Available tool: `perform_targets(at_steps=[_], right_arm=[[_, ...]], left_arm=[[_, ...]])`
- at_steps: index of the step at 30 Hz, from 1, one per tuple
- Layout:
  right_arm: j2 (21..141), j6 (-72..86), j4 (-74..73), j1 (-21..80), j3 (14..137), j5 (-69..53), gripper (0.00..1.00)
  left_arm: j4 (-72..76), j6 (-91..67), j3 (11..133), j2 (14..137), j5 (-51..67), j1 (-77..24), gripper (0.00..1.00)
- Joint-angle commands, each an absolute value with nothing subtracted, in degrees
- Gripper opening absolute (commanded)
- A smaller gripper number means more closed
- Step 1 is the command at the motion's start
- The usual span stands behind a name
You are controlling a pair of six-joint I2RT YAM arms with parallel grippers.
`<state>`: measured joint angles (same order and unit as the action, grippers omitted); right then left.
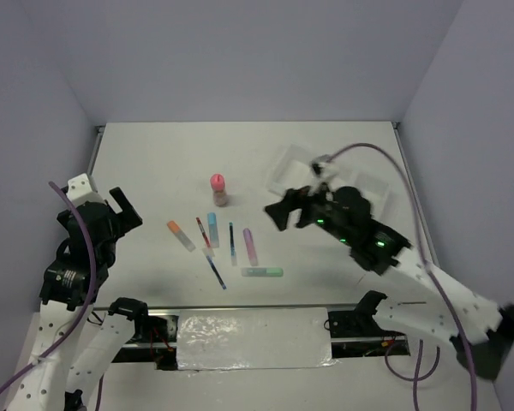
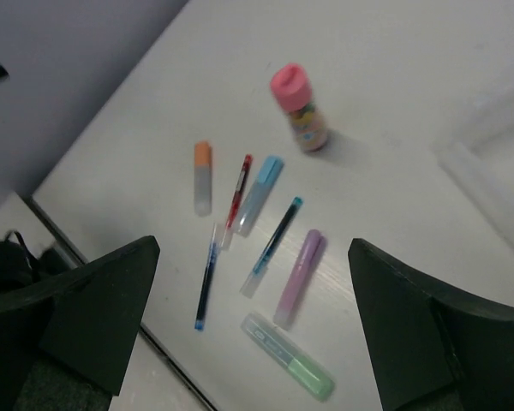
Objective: Sort the stationery into containers
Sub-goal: Pick up the stationery from the center of the board.
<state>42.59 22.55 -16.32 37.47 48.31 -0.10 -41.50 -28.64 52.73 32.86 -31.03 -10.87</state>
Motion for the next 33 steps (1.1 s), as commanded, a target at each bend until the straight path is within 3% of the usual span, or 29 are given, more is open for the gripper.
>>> perform_targets(at_steps=[1, 6, 15, 33], right_arm=[[58.32, 14.18, 5.39, 53.82, 50.43, 14.65, 1.00], [85.36, 12.66, 18.27, 57.74, 56.50, 23.55, 1.00], [109.84, 11.17, 23.46, 58.45, 71.61, 31.37, 0.98], [123.05, 14.67, 13.89, 51.77, 86.84, 30.76, 0.90]], left_arm=[[-38.67, -27.69, 52.38, 33.49, -29.80, -9.67, 0.99], [-38.50, -27.60, 52.21, 33.40, -29.88, -9.49, 0.99], [-37.97, -26.98, 52.03, 33.57, -28.22, -9.40, 0.99], [-37.00, -25.93, 51.77, 34.54, -25.66, -9.40, 0.99]])
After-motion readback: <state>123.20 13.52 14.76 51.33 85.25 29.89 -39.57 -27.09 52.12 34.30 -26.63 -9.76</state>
